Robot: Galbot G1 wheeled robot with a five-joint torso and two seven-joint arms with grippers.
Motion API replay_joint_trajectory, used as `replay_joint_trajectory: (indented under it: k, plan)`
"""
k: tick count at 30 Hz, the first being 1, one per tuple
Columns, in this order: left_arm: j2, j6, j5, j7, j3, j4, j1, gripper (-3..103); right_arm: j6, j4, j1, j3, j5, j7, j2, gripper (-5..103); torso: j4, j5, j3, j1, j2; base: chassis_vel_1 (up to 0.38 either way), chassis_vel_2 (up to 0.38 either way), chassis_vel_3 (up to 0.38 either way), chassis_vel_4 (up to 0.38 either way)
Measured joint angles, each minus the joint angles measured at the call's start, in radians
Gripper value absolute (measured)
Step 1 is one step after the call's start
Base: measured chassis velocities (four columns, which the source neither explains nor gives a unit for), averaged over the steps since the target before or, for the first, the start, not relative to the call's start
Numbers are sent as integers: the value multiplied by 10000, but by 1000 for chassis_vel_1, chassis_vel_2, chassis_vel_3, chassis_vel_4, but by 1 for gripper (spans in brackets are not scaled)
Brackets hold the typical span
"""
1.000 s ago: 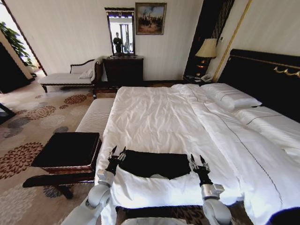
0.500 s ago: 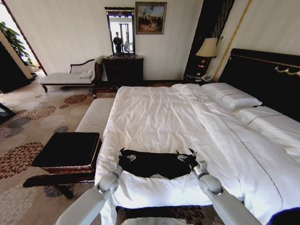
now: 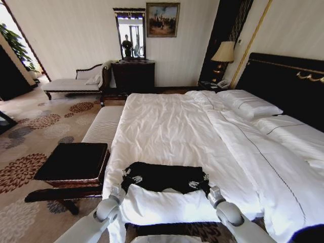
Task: Fold the clothes on the bed and place them into the basket.
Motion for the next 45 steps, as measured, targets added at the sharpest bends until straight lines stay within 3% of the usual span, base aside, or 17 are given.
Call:
replay_joint_trajectory:
  k: [10,16,19,25,28,30,36,45]
  plan:
    - [-75,-365,522,201,-615,-470,1375,100,-3,1139,-1153,212,-239,170,-8,100,-3,0,0,-1,0,0,0,0,0]
    - [-247,-250,219,-160,-509,-1121,1155,100,-321,1262,-39,268,820,396,140,100,-4,-1,1,-1,1,0,0,0,0]
    - [-213,-148,57,-279,-492,-1296,1041,100,-653,746,1018,-336,1291,396,106,100,-1,0,2,3,0,0,0,0,0]
    - [-107,32,-164,-479,-666,-1656,1023,100,-931,-1140,3890,-2872,1678,421,237,100,6,3,3,3,-1,0,0,0,0]
    - [-86,52,-210,-524,-765,-1696,1021,100,-998,-1382,4321,-3693,1636,494,240,100,7,2,3,4,-3,0,0,0,0]
    - [-77,54,-220,-526,-788,-1700,1021,100,-1007,-1383,4333,-3811,1605,504,224,100,5,2,4,4,-3,0,0,0,0]
    - [-29,54,-392,-535,-1045,-1782,1028,100,-861,-512,3094,-4293,274,445,-205,100,-2,0,1,1,-2,0,0,0,0]
    - [-203,140,-428,-539,-761,-1560,722,100,-790,1262,1272,-3219,-215,528,-376,100,-1,0,1,1,-1,0,0,0,0]
